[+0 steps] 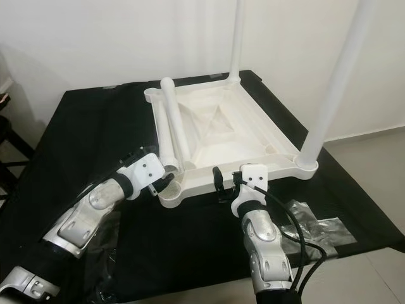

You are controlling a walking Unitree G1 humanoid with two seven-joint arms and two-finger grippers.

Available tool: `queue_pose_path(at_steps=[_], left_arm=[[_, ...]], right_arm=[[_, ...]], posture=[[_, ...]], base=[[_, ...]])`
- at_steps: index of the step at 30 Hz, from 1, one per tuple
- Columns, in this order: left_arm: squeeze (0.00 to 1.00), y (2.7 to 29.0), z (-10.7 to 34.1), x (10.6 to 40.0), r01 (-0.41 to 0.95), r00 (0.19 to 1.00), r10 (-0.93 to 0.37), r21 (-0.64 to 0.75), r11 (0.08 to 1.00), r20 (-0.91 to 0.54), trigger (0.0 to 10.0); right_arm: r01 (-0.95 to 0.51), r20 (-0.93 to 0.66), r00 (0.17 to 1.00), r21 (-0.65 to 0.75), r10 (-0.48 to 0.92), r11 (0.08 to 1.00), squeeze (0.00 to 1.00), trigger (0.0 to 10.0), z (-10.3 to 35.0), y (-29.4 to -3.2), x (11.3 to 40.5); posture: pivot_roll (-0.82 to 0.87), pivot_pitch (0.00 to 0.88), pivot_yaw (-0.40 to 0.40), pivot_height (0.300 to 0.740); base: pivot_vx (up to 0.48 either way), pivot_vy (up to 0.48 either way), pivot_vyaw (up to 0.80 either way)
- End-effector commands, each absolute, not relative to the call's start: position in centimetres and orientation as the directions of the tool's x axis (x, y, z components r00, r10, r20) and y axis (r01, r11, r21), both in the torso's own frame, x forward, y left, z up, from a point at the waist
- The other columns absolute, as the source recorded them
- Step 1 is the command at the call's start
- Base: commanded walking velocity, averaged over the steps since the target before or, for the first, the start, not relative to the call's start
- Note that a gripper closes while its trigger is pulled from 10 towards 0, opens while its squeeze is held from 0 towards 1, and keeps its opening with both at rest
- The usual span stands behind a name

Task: Building children table

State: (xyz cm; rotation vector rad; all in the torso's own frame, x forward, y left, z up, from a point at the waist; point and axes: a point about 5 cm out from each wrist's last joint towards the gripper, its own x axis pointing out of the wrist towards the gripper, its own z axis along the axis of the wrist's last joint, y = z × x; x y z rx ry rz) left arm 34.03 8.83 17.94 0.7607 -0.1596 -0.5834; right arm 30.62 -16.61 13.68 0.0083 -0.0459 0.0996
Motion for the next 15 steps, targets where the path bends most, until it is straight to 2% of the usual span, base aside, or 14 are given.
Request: queue_pose_path(at_steps=[1,8,15], left_arm=[[0.00,9.0,17.6,34.5,0.420,0.854,-0.514,0.694,0.585,-0.084,10.0],[0.00,8.9,17.5,35.2,0.391,0.880,-0.465,0.697,0.601,-0.093,10.0],[0.00,7.4,17.7,36.2,0.395,0.892,-0.437,0.678,0.620,-0.120,10.0]], right_arm=[[-0.114,0.029,0.993,0.013,0.113,0.993,0.00,10.0,13.4,-16.1,30.5],[-0.114,0.027,0.993,0.011,0.114,0.993,0.00,10.0,13.4,-16.1,30.5],[-0.112,0.024,0.993,0.011,0.112,0.994,0.00,10.0,13.4,-16.1,30.5]], posture=[[-0.02,0.076,0.070,0.740],[-0.02,0.076,0.072,0.740],[-0.03,0.080,0.073,0.740]], base=[[0.000,0.000,0.00],[0.000,0.000,0.00],[0.000,0.000,0.00]])
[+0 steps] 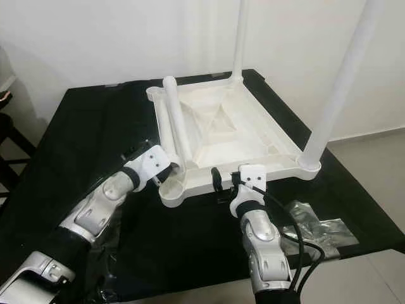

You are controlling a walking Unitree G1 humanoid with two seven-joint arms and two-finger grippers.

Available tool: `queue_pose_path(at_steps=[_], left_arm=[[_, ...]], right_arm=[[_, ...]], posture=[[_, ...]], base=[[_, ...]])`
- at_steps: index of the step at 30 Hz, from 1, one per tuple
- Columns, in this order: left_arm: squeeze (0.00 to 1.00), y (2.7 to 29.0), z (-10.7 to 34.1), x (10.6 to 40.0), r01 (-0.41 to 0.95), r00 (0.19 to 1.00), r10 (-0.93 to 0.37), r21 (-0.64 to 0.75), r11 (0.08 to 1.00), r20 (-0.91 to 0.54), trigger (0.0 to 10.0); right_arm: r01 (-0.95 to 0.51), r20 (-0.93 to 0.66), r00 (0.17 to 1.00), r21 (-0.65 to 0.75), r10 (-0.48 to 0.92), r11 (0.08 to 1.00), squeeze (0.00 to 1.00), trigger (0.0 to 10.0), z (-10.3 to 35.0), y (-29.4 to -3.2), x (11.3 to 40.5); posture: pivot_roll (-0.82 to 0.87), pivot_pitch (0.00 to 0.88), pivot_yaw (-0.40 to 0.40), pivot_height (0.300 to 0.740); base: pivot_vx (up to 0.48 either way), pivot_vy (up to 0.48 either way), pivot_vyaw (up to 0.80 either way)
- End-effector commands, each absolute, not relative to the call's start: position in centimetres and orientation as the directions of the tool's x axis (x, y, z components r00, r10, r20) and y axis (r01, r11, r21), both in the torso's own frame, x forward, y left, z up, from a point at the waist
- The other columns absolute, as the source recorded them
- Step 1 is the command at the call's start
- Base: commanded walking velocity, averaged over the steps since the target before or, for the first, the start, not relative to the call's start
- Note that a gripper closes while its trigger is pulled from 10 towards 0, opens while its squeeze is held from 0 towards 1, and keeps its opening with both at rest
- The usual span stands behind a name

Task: Building children table

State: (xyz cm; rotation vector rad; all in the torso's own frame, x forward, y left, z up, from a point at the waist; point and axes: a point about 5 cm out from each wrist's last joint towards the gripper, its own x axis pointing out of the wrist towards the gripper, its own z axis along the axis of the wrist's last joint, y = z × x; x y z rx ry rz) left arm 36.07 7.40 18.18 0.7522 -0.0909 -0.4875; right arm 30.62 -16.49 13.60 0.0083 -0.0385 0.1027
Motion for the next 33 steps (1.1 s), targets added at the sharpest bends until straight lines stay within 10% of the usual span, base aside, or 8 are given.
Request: queue_pose_path(at_steps=[1,23,25,26,33], left_arm=[[0.00,7.4,17.7,36.2,0.395,0.892,-0.437,0.678,0.620,-0.120,10.0],[0.00,4.2,16.9,38.3,0.314,0.945,-0.293,0.648,0.694,-0.144,10.0],[0.00,4.3,17.1,38.4,0.294,0.951,-0.281,0.659,0.692,-0.130,8.9],[0.00,4.5,17.3,38.6,0.268,0.958,-0.263,0.675,0.687,-0.112,0.0],[0.00,5.1,17.8,39.2,0.189,0.976,-0.208,0.707,0.682,-0.061,0.0]], right_arm=[[-0.112,0.024,0.993,0.011,0.112,0.994,0.00,10.0,13.4,-16.1,30.5],[-0.100,0.024,0.995,-0.008,0.101,0.995,0.00,10.0,13.5,-16.1,30.6],[-0.100,0.024,0.995,-0.009,0.100,0.995,0.00,10.0,13.5,-16.1,30.6],[-0.100,0.024,0.995,-0.009,0.100,0.995,0.00,10.0,13.5,-16.1,30.6],[-0.099,0.024,0.995,-0.009,0.099,0.995,0.00,10.0,13.5,-16.0,30.6]], posture=[[-0.03,0.080,0.073,0.740],[-0.05,0.077,0.079,0.740],[-0.05,0.077,0.079,0.740],[-0.06,0.077,0.080,0.740],[-0.06,0.076,0.080,0.740]], base=[[0.000,0.000,0.00],[0.000,0.000,0.00],[0.000,0.000,0.00],[0.000,0.000,0.00],[0.000,0.000,0.00]])
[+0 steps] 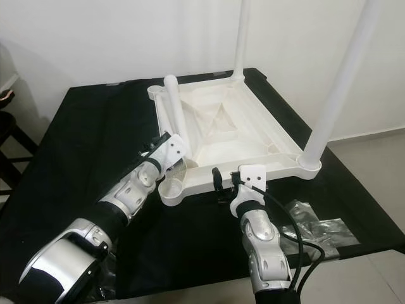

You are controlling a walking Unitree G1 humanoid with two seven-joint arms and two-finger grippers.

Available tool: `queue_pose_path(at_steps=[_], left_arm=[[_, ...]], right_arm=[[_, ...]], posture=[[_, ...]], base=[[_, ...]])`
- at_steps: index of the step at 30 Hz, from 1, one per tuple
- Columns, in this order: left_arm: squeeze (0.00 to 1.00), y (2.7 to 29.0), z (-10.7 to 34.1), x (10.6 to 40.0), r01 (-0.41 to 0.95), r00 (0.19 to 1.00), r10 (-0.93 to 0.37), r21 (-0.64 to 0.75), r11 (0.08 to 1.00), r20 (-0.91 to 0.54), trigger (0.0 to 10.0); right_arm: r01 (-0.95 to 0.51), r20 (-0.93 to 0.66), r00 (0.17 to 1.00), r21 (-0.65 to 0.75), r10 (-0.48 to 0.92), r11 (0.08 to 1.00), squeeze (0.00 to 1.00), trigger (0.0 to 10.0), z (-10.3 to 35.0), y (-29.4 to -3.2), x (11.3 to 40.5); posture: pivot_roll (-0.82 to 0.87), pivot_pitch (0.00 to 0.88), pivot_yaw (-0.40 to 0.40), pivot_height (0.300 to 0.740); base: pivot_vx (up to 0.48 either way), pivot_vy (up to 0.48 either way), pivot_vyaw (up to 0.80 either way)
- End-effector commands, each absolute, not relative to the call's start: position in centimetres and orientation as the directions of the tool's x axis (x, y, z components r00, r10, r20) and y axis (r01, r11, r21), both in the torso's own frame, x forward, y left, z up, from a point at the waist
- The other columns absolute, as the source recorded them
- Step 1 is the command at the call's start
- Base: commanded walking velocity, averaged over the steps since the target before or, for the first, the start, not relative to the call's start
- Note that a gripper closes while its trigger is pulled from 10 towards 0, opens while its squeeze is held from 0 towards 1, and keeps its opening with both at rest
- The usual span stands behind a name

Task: Building children table

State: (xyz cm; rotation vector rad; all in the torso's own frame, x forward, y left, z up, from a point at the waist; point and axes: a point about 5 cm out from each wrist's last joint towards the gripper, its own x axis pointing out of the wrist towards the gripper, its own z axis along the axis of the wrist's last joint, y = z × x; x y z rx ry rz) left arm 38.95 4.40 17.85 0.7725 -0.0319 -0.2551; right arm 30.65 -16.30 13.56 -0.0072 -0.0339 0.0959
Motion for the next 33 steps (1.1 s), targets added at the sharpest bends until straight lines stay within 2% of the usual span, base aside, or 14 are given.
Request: queue_pose_path(at_steps=[1,10,19,22,23,25,26,27,29,31,33], left_arm=[[0.00,5.2,18.0,39.3,0.176,0.979,-0.200,0.707,0.685,-0.050,0.0],[0.00,6.0,19.1,39.9,0.109,0.986,-0.164,0.696,0.710,0.012,0.0],[0.00,8.9,21.9,40.5,0.033,0.984,-0.127,0.576,0.817,0.123,0.0],[0.00,12.9,25.1,40.2,0.064,0.961,-0.141,0.304,0.950,0.238,0.0],[0.00,12.9,25.1,40.2,0.064,0.961,-0.141,0.304,0.950,0.238,0.0],[0.00,15.4,27.2,39.2,0.120,0.933,-0.148,0.103,0.987,0.328,0.0],[0.00,15.4,27.2,39.2,0.120,0.933,-0.148,0.103,0.987,0.328,0.0],[0.00,17.3,28.9,38.2,0.175,0.899,-0.155,-0.012,0.984,0.409,0.0],[0.00,17.3,28.9,38.2,0.175,0.899,-0.155,-0.012,0.984,0.409,0.0],[0.00,19.0,30.2,37.1,0.209,0.867,-0.147,-0.079,0.975,0.475,0.0],[0.00,19.0,30.2,37.1,0.209,0.867,-0.147,-0.079,0.975,0.475,0.0]], right_arm=[[-0.099,0.024,0.995,-0.010,0.099,0.995,0.00,10.0,13.5,-16.0,30.6],[-0.097,0.027,0.995,-0.010,0.097,0.995,0.00,10.0,13.6,-16.0,30.7],[-0.138,0.078,0.988,0.049,0.134,0.989,0.00,10.0,14.8,-15.8,30.9],[-0.258,0.184,0.956,0.156,0.228,0.953,0.00,10.0,17.5,-15.2,31.3],[-0.258,0.184,0.956,0.156,0.228,0.953,0.00,10.0,17.5,-15.2,31.3],[-0.322,0.247,0.932,0.237,0.264,0.917,0.00,10.0,19.2,-15.2,31.5],[-0.322,0.247,0.932,0.237,0.264,0.917,0.00,10.0,19.2,-15.2,31.5],[-0.380,0.301,0.908,0.302,0.290,0.874,0.00,10.0,20.5,-15.1,31.6],[-0.380,0.301,0.908,0.302,0.290,0.874,0.00,10.0,20.5,-15.1,31.6],[-0.438,0.351,0.882,0.369,0.313,0.820,0.00,10.0,21.5,-15.0,31.7],[-0.438,0.351,0.882,0.369,0.313,0.820,0.00,10.0,21.5,-15.0,31.7]], posture=[[-0.06,0.076,0.080,0.740],[-0.06,0.073,0.079,0.740],[-0.05,0.073,0.080,0.740],[-0.04,0.070,0.080,0.740],[-0.04,0.070,0.080,0.740],[-0.04,0.065,0.076,0.740],[-0.04,0.065,0.076,0.740],[-0.03,0.062,0.070,0.740],[-0.03,0.062,0.070,0.740],[-0.03,0.060,0.066,0.740],[-0.03,0.060,0.066,0.740]], base=[[0.000,0.000,0.00],[0.000,0.000,0.00],[0.000,0.000,0.00],[0.000,0.000,0.00],[0.000,0.000,0.00],[0.000,0.000,0.00],[0.000,0.000,0.00],[0.000,0.000,0.00],[0.000,0.000,0.00],[0.000,0.000,0.00],[0.000,0.000,0.00]])
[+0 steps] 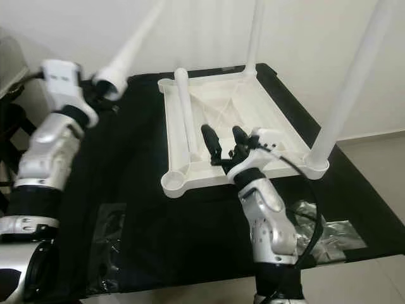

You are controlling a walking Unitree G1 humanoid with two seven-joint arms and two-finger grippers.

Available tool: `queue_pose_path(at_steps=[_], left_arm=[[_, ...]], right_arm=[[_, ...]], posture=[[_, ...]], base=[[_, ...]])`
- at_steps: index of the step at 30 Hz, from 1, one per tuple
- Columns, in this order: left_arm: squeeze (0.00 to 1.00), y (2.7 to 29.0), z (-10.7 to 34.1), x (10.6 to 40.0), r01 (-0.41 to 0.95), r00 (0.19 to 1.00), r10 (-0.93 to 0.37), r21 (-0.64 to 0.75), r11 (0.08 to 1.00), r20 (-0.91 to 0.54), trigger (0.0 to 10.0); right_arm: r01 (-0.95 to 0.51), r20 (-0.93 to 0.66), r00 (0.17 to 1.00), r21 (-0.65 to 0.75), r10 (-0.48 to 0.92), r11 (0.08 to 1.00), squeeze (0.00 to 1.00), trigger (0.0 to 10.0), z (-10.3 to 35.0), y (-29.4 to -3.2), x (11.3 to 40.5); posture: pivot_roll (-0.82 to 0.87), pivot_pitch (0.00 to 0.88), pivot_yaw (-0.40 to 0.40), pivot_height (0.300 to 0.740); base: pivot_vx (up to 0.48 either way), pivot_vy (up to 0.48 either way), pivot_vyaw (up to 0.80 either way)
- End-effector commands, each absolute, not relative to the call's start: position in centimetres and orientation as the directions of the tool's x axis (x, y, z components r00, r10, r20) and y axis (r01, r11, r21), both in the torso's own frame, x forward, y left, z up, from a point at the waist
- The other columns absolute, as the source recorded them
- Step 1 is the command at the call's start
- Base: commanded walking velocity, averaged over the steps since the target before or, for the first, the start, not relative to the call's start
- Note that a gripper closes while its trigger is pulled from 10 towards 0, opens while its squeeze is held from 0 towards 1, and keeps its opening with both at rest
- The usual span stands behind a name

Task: Building children table

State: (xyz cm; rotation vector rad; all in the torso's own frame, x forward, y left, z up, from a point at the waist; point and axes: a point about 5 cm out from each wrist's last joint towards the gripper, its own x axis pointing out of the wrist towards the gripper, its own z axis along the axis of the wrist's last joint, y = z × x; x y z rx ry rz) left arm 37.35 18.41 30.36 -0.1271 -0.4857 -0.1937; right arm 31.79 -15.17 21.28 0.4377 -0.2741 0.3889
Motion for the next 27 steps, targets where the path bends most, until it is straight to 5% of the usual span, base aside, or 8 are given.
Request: queue_pose_path(at_steps=[1,4,6,9,13,27], left_arm=[[0.00,19.6,30.5,36.6,0.250,0.855,-0.154,-0.134,0.959,0.495,0.0],[0.00,19.8,30.0,36.0,0.360,0.840,-0.201,-0.240,0.902,0.505,0.0],[0.00,18.8,28.7,34.1,0.629,0.736,-0.357,-0.389,0.673,0.575,0.0],[0.00,18.2,28.3,33.3,0.706,0.684,-0.402,-0.416,0.572,0.608,0.0],[0.00,15.4,26.2,29.8,0.867,0.495,-0.551,-0.427,0.258,0.672,0.0],[0.00,12.4,24.3,25.4,0.890,0.259,-0.672,-0.442,-0.113,0.693,0.0]], right_arm=[[-0.471,0.372,0.868,0.405,0.330,0.783,0.00,10.0,21.9,-14.8,31.7],[-0.555,0.421,0.825,0.473,0.377,0.684,0.00,10.0,22.7,-14.2,31.6],[-0.733,0.561,0.680,0.528,0.472,0.428,0.00,10.0,24.6,-13.0,30.8],[-0.780,0.607,0.624,0.520,0.492,0.348,0.00,10.0,25.2,-12.7,30.4],[-0.896,0.676,0.414,0.420,0.609,0.142,0.00,10.0,26.2,-11.6,28.6],[-0.930,0.672,0.243,0.367,0.700,-0.030,0.00,10.0,26.9,-10.1,27.3]], posture=[[-0.02,0.058,0.063,0.740],[-0.02,0.053,0.058,0.740],[-0.01,0.050,0.055,0.740],[-0.01,0.048,0.054,0.740],[-0.01,0.050,0.053,0.740],[0.00,0.057,0.057,0.740]], base=[[0.000,0.000,0.00],[0.000,0.000,0.00],[0.000,0.000,0.00],[0.000,0.000,0.00],[0.000,0.000,0.00],[0.000,0.000,0.00]])
